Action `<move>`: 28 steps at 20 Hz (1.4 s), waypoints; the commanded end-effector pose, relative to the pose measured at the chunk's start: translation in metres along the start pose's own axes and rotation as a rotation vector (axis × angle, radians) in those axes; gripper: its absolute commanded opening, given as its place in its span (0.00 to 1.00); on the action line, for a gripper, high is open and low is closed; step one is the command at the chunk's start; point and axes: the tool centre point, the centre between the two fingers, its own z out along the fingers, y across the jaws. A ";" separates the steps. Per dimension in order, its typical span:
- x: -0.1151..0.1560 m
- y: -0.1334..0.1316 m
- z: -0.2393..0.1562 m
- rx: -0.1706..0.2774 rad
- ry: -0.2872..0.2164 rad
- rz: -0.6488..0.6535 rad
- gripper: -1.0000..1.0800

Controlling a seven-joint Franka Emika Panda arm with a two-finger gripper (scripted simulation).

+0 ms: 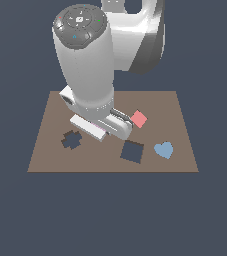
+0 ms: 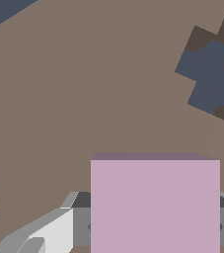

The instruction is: Insert a designated object into the corresponding slot on a board.

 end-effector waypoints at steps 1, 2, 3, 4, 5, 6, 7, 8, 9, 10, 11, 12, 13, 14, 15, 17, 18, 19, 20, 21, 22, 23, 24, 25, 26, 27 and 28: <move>0.000 -0.001 0.000 0.000 0.000 0.004 0.00; -0.001 -0.001 0.000 0.000 0.000 0.009 0.00; -0.001 -0.001 0.000 0.000 0.000 0.014 0.00; -0.001 -0.002 0.000 0.000 0.000 0.021 0.00; -0.002 -0.003 0.000 0.000 0.000 0.030 0.00; -0.002 -0.004 0.000 0.000 0.000 0.039 0.00; -0.003 -0.005 0.000 0.000 0.000 0.050 0.00; -0.004 -0.006 0.000 0.000 0.000 0.062 0.00; -0.004 -0.007 -0.001 0.000 0.000 0.075 0.00; -0.005 -0.008 -0.001 0.000 0.000 0.089 0.00; -0.006 -0.010 -0.001 0.000 0.000 0.105 0.00; -0.007 -0.011 -0.001 0.000 0.000 0.122 0.00; -0.008 -0.013 -0.001 0.000 0.000 0.140 0.00; -0.008 -0.015 -0.001 0.000 0.000 0.159 0.00; -0.009 -0.017 -0.001 0.000 0.000 0.180 0.00; -0.011 -0.021 -0.002 0.000 0.000 0.225 0.00; -0.012 -0.024 -0.002 0.000 0.000 0.249 0.00; -0.013 -0.026 -0.002 0.000 0.000 0.275 0.00; -0.014 -0.029 -0.002 0.000 0.000 0.301 0.00; -0.015 -0.032 -0.003 0.000 0.000 0.329 0.00; -0.015 -0.035 -0.003 0.000 0.000 0.359 0.00; -0.016 -0.038 -0.003 0.000 0.000 0.389 0.00; -0.017 -0.042 -0.003 0.000 0.000 0.421 0.00; -0.017 -0.045 -0.004 0.000 0.000 0.454 0.00; -0.018 -0.049 -0.004 0.000 0.000 0.488 0.00; -0.018 -0.052 -0.004 0.000 0.000 0.522 0.00; -0.018 -0.056 -0.004 0.001 0.000 0.557 0.00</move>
